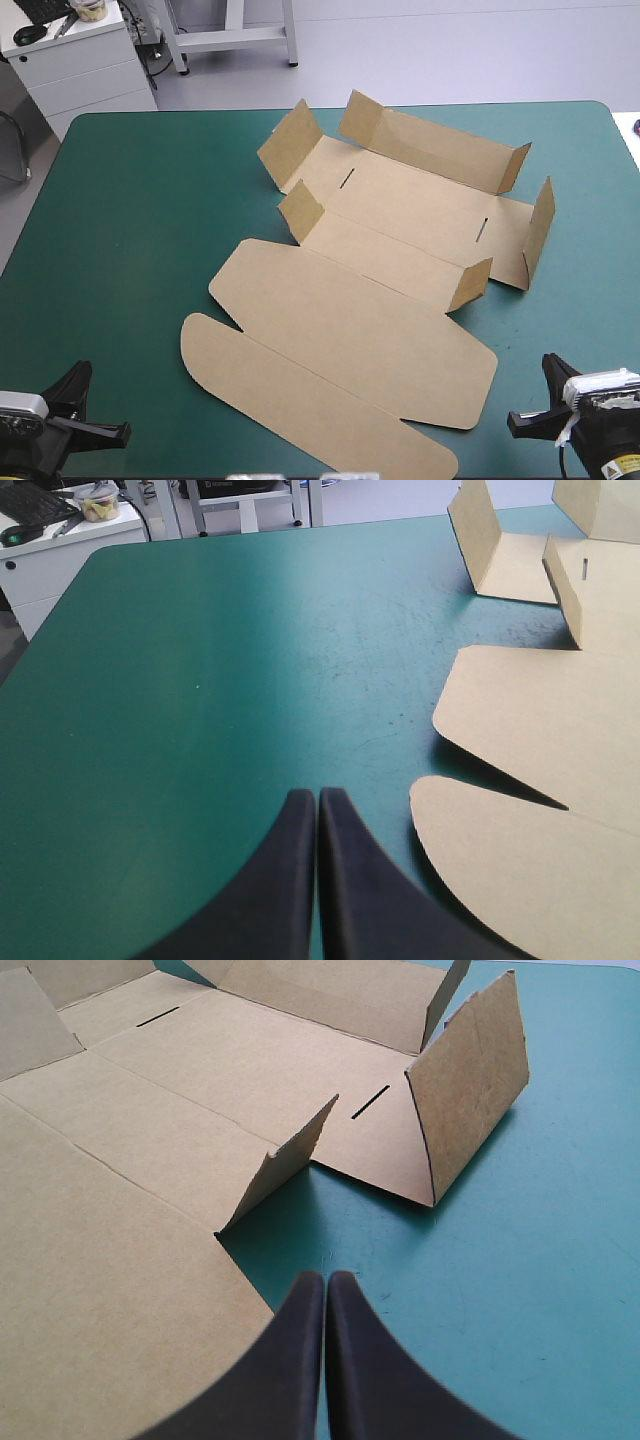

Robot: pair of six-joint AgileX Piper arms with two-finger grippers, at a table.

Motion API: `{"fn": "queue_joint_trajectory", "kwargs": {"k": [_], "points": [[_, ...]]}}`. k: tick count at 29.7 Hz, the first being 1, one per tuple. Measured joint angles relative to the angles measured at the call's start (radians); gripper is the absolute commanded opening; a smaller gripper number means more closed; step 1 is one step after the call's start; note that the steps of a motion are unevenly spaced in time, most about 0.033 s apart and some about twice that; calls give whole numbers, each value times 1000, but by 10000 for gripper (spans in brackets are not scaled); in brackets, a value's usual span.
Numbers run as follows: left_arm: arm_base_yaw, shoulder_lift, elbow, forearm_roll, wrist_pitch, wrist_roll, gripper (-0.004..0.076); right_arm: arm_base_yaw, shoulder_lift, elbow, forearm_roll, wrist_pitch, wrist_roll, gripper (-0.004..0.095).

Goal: Fold the box

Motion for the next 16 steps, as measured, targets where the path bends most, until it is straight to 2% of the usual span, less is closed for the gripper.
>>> {"fn": "queue_joint_trajectory", "kwargs": {"k": [3,8,10,12,16], "points": [[0,0,0,0,0,0,-10,0,0,0,0,0,0,211],[0,0,0,0,0,0,-10,0,0,0,0,0,0,521],[0,0,0,0,0,0,-10,0,0,0,0,0,0,613],[0,0,0,0,0,0,-10,0,0,0,0,0,0,644],[0,0,0,0,0,0,-10,0,0,0,0,0,0,645]]}}
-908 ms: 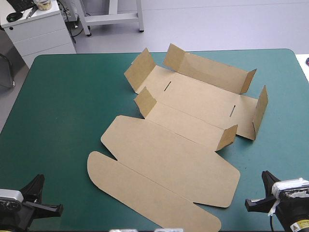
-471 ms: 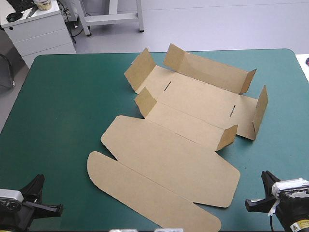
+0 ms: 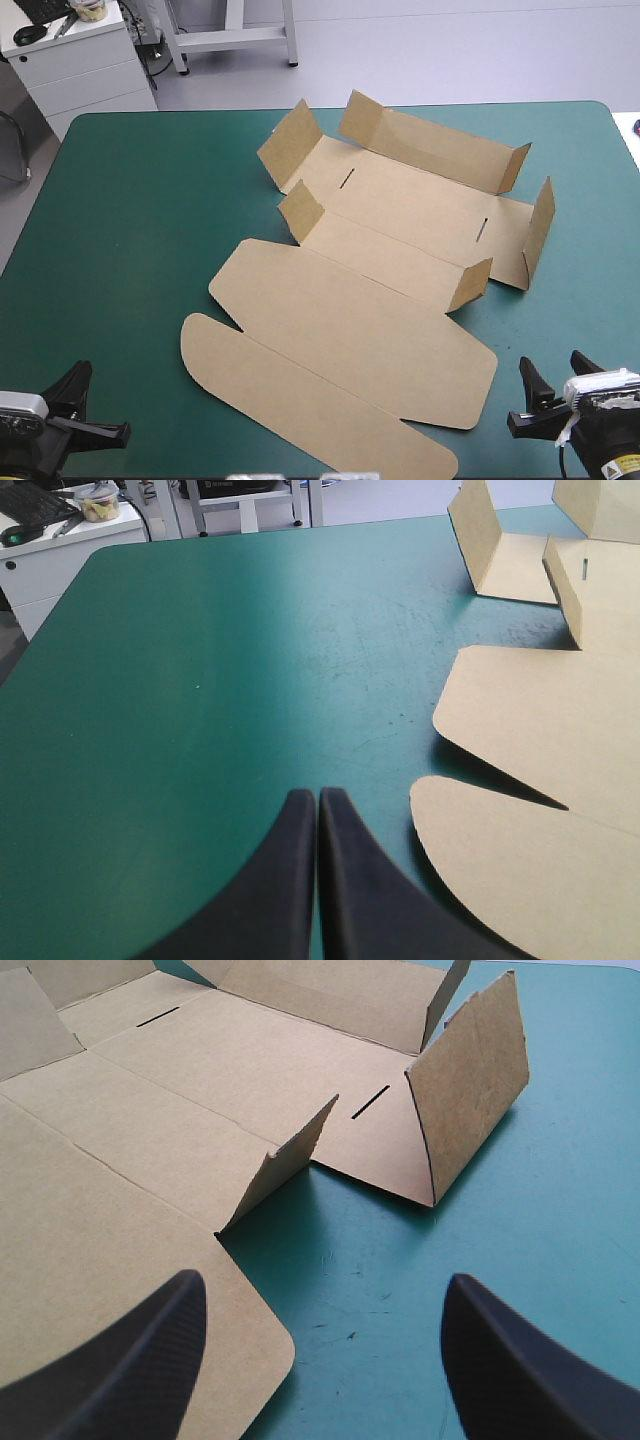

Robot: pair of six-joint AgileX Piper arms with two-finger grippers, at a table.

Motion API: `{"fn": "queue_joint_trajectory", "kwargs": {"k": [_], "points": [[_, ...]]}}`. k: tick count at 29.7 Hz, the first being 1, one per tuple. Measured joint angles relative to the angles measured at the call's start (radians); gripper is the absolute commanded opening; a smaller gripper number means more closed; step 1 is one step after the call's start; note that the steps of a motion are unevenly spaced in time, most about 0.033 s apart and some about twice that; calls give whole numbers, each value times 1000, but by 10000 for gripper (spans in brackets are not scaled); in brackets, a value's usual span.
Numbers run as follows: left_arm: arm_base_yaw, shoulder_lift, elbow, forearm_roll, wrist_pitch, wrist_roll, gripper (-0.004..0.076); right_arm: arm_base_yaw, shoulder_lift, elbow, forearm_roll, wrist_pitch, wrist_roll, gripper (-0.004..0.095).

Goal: Fold the box

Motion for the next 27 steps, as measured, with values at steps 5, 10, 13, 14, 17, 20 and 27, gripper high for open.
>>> {"fn": "queue_joint_trajectory", "kwargs": {"k": [5,10,13,14,17,20,27], "points": [[0,0,0,0,0,0,-10,0,0,0,0,0,0,645],[0,0,0,0,0,0,-10,0,0,0,0,0,48,663],[0,0,0,0,0,0,-10,0,4,-13,-2,13,129,667],[0,0,0,0,0,0,-10,0,12,-24,-3,19,150,667],[0,0,0,0,0,0,-10,0,65,-71,-14,55,222,667],[0,0,0,0,0,0,-10,0,162,-148,-31,110,296,667],[0,0,0,0,0,0,-9,0,439,-325,-28,193,416,666]]}}
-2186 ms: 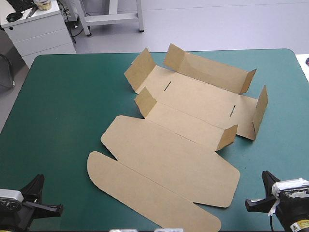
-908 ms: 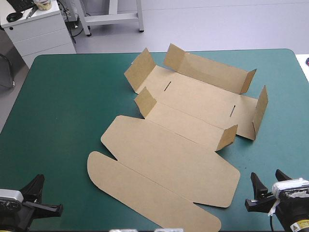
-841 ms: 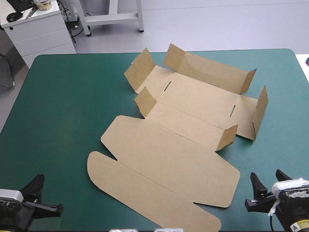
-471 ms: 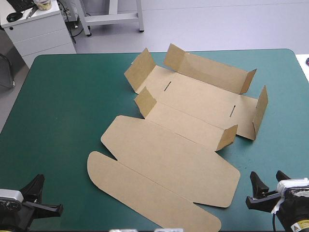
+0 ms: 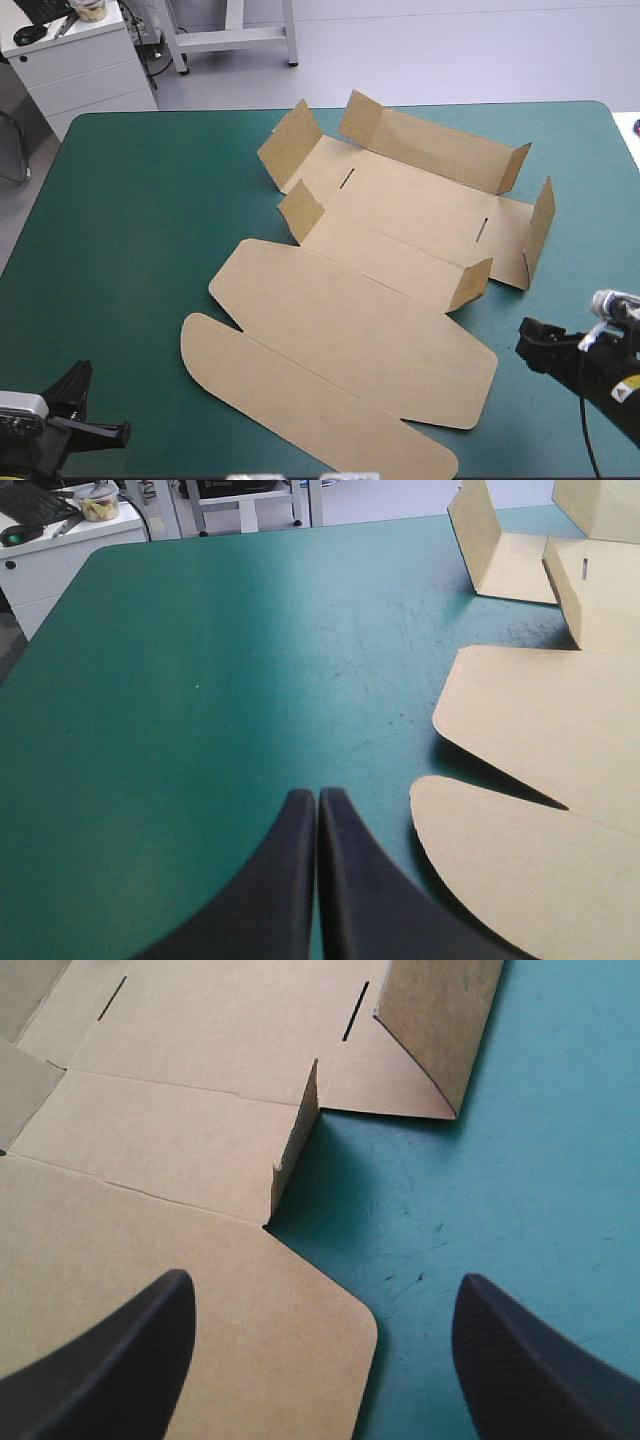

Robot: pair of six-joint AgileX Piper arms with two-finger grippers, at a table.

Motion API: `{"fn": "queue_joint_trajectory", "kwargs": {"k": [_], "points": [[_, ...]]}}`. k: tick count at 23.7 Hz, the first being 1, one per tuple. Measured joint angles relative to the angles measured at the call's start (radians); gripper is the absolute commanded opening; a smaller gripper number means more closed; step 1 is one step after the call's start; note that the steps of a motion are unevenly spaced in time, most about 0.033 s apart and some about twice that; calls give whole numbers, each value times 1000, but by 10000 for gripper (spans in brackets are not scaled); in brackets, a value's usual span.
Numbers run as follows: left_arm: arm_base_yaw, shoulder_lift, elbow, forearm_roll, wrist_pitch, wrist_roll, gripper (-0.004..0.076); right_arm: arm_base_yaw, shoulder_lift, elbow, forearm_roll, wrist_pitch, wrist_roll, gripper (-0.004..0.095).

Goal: Fold the box

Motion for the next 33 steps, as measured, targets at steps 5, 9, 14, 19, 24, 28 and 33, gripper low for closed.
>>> {"fn": "queue_joint_trajectory", "kwargs": {"k": [5,9,14,19,24,28,33], "points": [[0,0,0,0,0,0,-10,1,276,-84,84,-10,27,666],[0,0,0,0,0,0,-10,1,443,-90,198,-81,-19,666],[0,0,0,0,0,0,-10,1,674,-122,285,-165,-87,666],[0,0,0,0,0,0,-10,1,827,-184,302,-176,-100,666],[0,0,0,0,0,0,-10,1,912,-205,306,-179,-106,614],[0,0,0,0,0,0,-10,1,947,-205,307,-169,-110,422],[0,0,0,0,0,0,-10,1,950,-207,310,-151,-138,-10]]}}
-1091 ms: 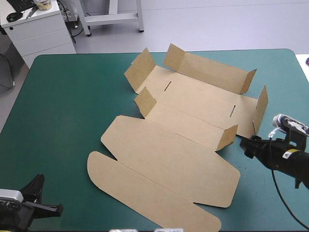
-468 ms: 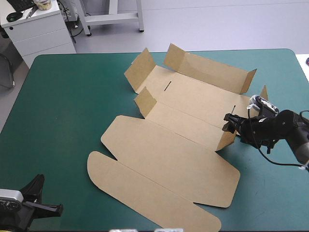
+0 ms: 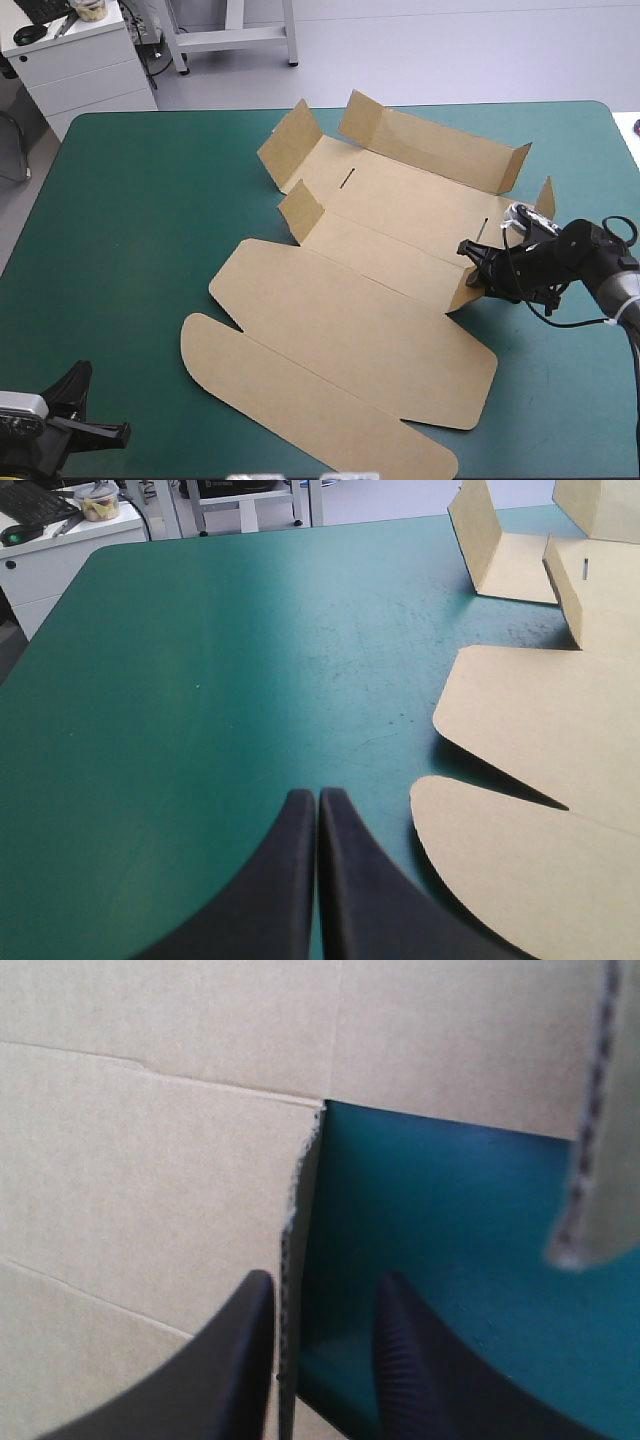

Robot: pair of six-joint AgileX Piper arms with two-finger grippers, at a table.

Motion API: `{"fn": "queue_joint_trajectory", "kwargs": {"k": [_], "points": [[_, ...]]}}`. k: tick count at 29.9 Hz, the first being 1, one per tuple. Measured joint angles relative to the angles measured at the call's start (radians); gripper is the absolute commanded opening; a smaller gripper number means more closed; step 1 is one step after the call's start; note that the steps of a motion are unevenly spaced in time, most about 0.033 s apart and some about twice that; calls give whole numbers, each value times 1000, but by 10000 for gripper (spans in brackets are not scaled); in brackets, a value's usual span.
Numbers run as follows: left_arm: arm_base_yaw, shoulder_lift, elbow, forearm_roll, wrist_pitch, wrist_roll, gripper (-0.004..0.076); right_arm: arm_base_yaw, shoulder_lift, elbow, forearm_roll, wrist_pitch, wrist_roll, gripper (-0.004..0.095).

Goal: Fold the box

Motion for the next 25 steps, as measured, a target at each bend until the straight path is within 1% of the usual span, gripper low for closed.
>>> {"fn": "queue_joint_trajectory", "kwargs": {"k": [9,15,18,22,25], "points": [[0,0,0,0,0,0,-10,0,0,-6,10,29,-62,-1],[0,0,0,0,0,0,-10,0,9,-62,-22,99,-134,0],[0,0,0,0,0,0,-10,13,21,-125,-60,152,-159,0],[0,0,0,0,0,0,-10,66,87,-223,-152,226,-174,0],[0,0,0,0,0,0,-10,113,154,-292,-203,258,-223,0]]}}
